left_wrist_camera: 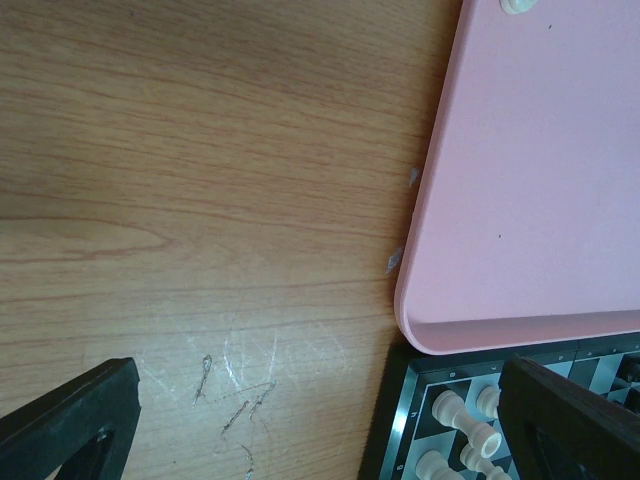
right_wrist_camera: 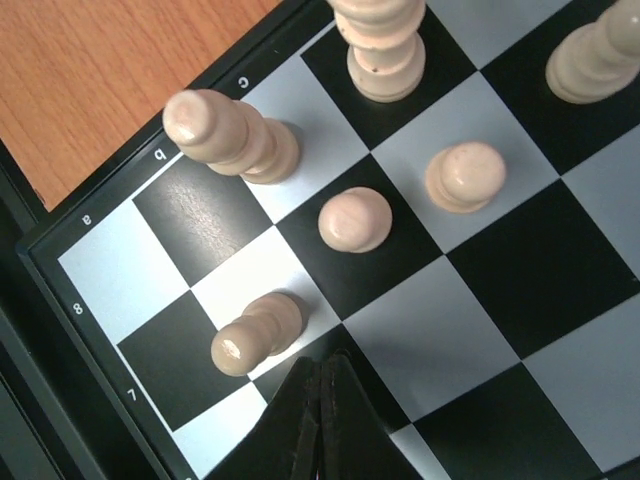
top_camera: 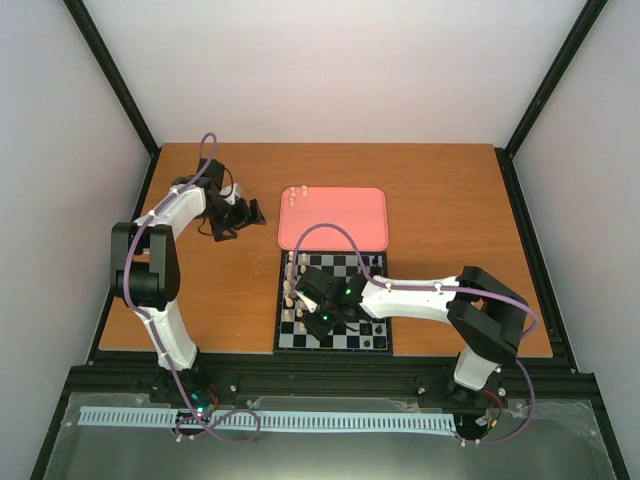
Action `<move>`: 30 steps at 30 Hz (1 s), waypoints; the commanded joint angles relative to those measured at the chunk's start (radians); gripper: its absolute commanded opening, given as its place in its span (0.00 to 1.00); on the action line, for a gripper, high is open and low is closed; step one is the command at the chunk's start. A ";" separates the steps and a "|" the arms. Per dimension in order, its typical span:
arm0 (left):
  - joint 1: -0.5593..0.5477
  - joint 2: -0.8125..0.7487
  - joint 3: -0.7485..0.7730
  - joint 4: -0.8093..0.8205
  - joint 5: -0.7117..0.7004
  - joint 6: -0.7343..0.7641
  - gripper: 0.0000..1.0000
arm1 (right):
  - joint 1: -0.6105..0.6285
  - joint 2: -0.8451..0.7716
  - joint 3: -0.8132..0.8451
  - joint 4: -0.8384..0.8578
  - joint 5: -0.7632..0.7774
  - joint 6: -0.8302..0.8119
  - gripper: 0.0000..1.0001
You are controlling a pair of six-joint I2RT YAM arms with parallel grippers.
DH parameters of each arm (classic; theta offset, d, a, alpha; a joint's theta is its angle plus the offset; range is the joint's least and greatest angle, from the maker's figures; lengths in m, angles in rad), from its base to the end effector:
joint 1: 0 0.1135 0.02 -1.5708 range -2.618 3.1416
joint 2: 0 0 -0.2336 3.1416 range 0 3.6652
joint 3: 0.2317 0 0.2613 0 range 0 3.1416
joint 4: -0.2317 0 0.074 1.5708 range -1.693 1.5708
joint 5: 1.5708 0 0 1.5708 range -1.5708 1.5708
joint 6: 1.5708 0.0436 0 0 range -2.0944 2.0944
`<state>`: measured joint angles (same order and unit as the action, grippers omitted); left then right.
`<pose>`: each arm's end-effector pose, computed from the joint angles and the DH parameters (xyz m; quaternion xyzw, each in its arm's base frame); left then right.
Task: Set up the chess pieces on the board
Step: Adjust the chess piece on the chessboard.
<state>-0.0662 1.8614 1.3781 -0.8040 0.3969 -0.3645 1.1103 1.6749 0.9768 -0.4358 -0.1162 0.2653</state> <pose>0.3700 -0.0414 0.1626 -0.1167 0.9639 -0.2203 0.0936 0.1409 0.2955 0.1220 -0.4111 0.8837 0.1811 0.1312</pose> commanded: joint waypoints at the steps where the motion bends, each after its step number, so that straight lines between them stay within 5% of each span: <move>1: 0.003 -0.021 0.014 0.009 0.002 0.015 1.00 | -0.007 0.024 0.032 0.004 -0.033 -0.029 0.03; 30: 0.004 -0.017 0.017 0.007 0.001 0.015 1.00 | -0.009 0.018 0.042 0.004 0.002 -0.048 0.03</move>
<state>-0.0662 1.8614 1.3781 -0.8040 0.3965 -0.3645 1.1065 1.7050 0.9993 -0.4305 -0.1715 0.2077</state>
